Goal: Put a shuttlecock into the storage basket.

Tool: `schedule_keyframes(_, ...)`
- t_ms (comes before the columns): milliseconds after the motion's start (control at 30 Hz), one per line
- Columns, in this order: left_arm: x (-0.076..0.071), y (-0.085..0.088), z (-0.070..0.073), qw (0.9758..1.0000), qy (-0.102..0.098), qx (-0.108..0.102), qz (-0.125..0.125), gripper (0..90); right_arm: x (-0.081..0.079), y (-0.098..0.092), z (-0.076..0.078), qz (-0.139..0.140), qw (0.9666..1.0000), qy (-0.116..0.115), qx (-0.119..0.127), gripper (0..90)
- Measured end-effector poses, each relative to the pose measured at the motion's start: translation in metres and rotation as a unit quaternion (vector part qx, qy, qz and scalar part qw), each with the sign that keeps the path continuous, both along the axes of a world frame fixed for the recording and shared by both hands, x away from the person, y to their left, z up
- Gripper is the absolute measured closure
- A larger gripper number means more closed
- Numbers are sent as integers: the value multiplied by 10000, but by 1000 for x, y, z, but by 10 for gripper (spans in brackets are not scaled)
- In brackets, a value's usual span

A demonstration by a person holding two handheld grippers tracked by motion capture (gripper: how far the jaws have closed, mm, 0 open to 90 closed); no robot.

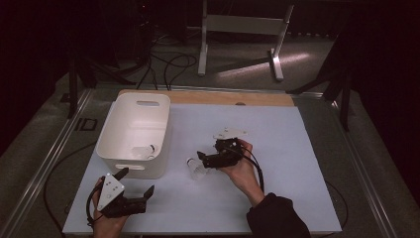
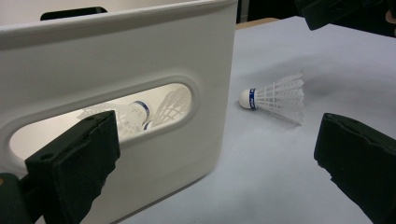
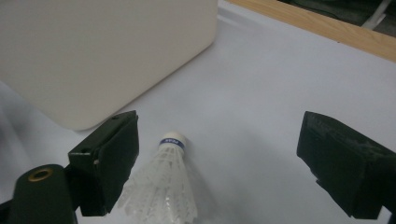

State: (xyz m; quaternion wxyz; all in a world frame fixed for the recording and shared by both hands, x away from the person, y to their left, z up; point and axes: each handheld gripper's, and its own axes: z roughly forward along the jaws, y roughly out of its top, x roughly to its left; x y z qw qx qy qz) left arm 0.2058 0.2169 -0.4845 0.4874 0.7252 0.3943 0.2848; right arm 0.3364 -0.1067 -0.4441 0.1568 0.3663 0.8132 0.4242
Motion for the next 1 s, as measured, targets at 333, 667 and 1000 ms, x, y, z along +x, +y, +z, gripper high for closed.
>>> schedule_keyframes(333, 0, 0, 0, 10000, -1, 5, -4, 6, -4, -3, -6, 35, 9999, 37, -149, 140)
schedule_keyframes(667, 0, 0, 0, 10000, -2, -1, -3, 6, -8, -5, -20, 76, 9995, 141, -266, 162)
schedule_keyframes(1000, 0, 0, 0, 10000, 5, 8, 0, 6, -14, -5, -36, 219, 9978, 292, -545, 170)
